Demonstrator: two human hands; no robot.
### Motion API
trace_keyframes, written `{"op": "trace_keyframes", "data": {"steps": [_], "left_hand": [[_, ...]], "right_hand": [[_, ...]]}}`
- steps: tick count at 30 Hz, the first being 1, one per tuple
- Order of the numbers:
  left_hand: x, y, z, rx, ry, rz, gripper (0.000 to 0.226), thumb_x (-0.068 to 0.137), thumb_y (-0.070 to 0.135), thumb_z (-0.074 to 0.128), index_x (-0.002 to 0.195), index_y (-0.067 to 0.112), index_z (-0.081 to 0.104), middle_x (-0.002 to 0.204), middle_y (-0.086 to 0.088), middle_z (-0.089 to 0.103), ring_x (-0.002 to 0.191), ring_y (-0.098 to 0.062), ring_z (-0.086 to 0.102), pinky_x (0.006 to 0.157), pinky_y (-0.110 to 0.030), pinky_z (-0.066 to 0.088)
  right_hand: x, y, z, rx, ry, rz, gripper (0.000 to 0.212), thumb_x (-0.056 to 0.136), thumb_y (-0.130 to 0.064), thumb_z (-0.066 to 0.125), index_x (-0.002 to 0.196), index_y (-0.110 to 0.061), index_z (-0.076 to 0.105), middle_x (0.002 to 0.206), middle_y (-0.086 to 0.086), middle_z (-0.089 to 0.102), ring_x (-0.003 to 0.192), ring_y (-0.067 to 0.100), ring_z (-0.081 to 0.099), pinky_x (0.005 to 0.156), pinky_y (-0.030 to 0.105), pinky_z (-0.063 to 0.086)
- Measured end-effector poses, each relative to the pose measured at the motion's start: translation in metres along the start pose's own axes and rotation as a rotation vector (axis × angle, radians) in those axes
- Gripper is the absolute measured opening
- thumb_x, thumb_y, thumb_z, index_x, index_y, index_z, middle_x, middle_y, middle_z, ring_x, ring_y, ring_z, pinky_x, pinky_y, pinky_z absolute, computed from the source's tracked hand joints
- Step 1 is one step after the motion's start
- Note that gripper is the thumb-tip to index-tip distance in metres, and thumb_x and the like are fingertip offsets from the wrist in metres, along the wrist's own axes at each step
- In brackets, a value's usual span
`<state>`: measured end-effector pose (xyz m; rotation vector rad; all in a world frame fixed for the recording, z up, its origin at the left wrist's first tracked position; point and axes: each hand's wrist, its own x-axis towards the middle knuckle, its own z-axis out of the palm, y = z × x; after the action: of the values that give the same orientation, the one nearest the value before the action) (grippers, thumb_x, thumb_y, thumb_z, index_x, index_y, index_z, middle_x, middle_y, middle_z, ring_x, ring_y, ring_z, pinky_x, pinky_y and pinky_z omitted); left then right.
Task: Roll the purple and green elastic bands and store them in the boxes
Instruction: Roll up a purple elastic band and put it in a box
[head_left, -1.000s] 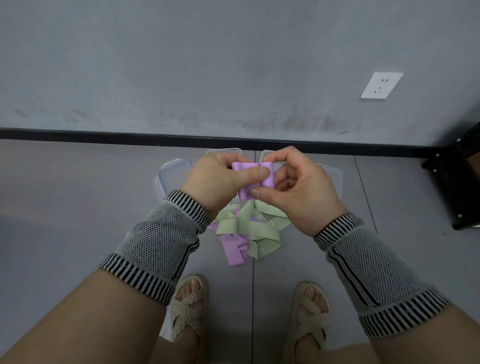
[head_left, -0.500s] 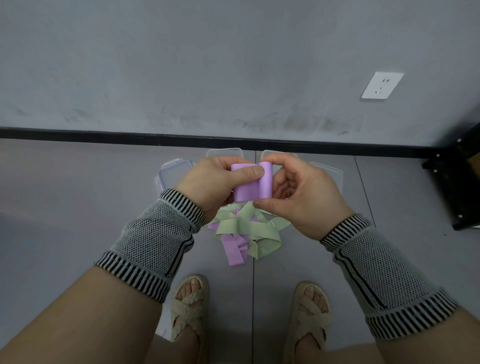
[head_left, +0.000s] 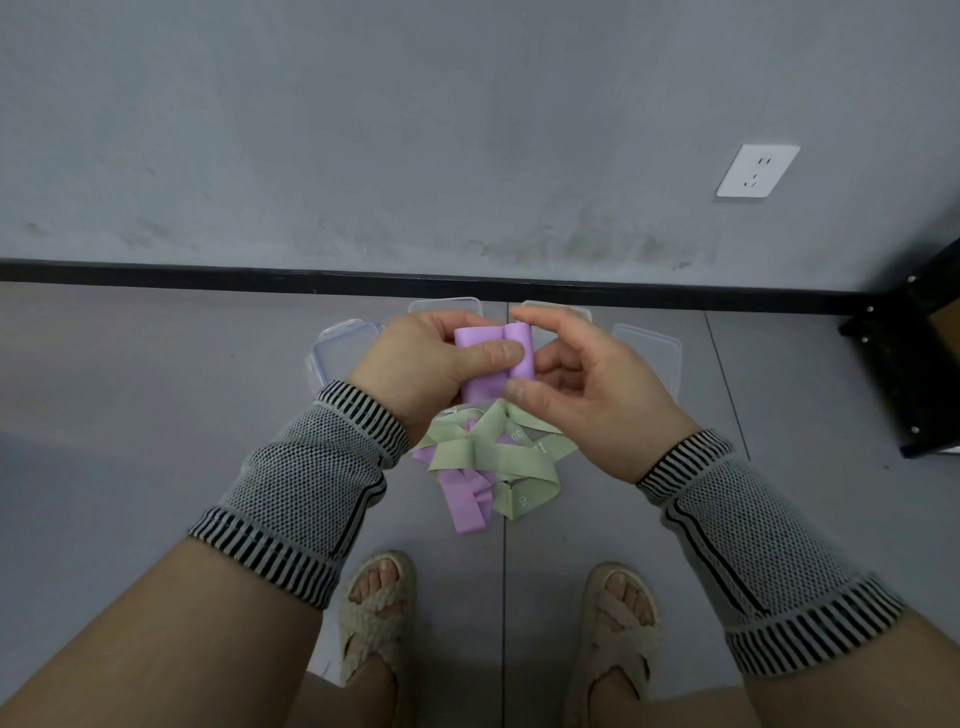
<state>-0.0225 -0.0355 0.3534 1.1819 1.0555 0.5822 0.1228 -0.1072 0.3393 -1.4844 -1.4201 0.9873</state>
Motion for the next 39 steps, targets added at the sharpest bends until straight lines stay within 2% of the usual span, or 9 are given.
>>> {"op": "trace_keyframes", "data": {"steps": [2,5,10,15,19,23,29,36,39], "left_hand": [[0.000,0.000,0.002,-0.007,-0.001,-0.006,0.007,0.073,0.006,0.074,0.076,0.010,0.069,0.082,-0.019,0.067,0.078,-0.031,0.064,0.081,-0.047,0.054],[-0.001,0.001,0.004,-0.041,-0.005,-0.025,0.009,0.073,0.003,0.072,0.081,0.007,0.069,0.085,-0.020,0.067,0.079,-0.031,0.065,0.083,-0.046,0.054],[0.002,-0.001,0.002,-0.095,0.008,-0.025,0.010,0.080,-0.003,0.065,0.084,0.006,0.066,0.073,-0.008,0.070,0.067,-0.020,0.068,0.064,-0.030,0.059],[0.001,0.002,0.002,-0.115,0.048,0.001,0.011,0.082,-0.005,0.062,0.080,0.005,0.064,0.065,-0.006,0.068,0.057,-0.014,0.066,0.055,-0.023,0.055],[0.000,0.003,0.003,-0.100,0.040,0.018,0.011,0.082,-0.006,0.062,0.079,0.004,0.063,0.063,-0.004,0.068,0.058,-0.013,0.066,0.057,-0.022,0.055],[-0.001,0.003,0.005,-0.104,0.022,0.019,0.010,0.082,-0.006,0.062,0.082,0.003,0.064,0.066,-0.007,0.070,0.060,-0.016,0.067,0.058,-0.023,0.056],[-0.003,0.003,0.009,-0.089,0.010,0.037,0.013,0.082,-0.006,0.061,0.076,0.005,0.064,0.065,-0.008,0.068,0.058,-0.016,0.065,0.061,-0.027,0.057],[-0.002,0.000,0.014,-0.078,0.020,0.020,0.003,0.079,0.006,0.070,0.080,0.005,0.068,0.077,-0.016,0.068,0.068,-0.022,0.064,0.072,-0.036,0.057],[-0.001,-0.001,0.013,-0.059,0.032,0.021,0.005,0.079,0.005,0.070,0.082,0.006,0.067,0.076,-0.013,0.070,0.068,-0.020,0.065,0.070,-0.031,0.058]], "right_hand": [[0.001,0.001,0.001,0.024,0.018,0.007,0.048,0.084,-0.010,0.067,0.110,-0.047,0.050,0.081,0.002,0.070,0.076,0.022,0.069,0.078,0.039,0.057],[0.002,0.000,-0.001,0.120,0.043,0.034,0.045,0.086,0.000,0.063,0.111,-0.036,0.054,0.075,-0.001,0.070,0.069,0.012,0.069,0.074,0.028,0.056],[0.003,0.001,-0.005,0.173,0.098,0.063,0.040,0.085,0.002,0.062,0.110,-0.030,0.057,0.078,0.010,0.072,0.068,0.015,0.067,0.076,0.035,0.058],[0.004,0.000,-0.005,0.191,0.118,0.055,0.040,0.084,0.002,0.063,0.106,-0.031,0.058,0.077,0.006,0.072,0.074,0.022,0.070,0.081,0.041,0.057],[0.005,0.000,-0.005,0.173,0.123,0.056,0.037,0.082,-0.001,0.067,0.101,-0.031,0.058,0.071,0.001,0.070,0.069,0.021,0.067,0.078,0.040,0.057],[0.005,-0.001,-0.003,0.176,0.130,0.052,0.036,0.080,-0.001,0.069,0.099,-0.030,0.057,0.074,0.010,0.067,0.067,0.024,0.062,0.069,0.042,0.055],[0.006,0.002,-0.002,0.116,0.144,0.027,0.035,0.077,-0.009,0.074,0.097,-0.033,0.058,0.074,0.015,0.064,0.062,0.016,0.057,0.062,0.033,0.051],[0.006,0.003,-0.001,0.044,0.185,0.027,0.038,0.072,-0.014,0.080,0.094,-0.034,0.057,0.068,0.006,0.059,0.055,0.007,0.052,0.059,0.025,0.047],[0.006,0.002,0.001,0.022,0.170,0.028,0.039,0.070,-0.018,0.081,0.096,-0.034,0.057,0.068,0.002,0.059,0.055,0.005,0.052,0.059,0.022,0.046]]}}
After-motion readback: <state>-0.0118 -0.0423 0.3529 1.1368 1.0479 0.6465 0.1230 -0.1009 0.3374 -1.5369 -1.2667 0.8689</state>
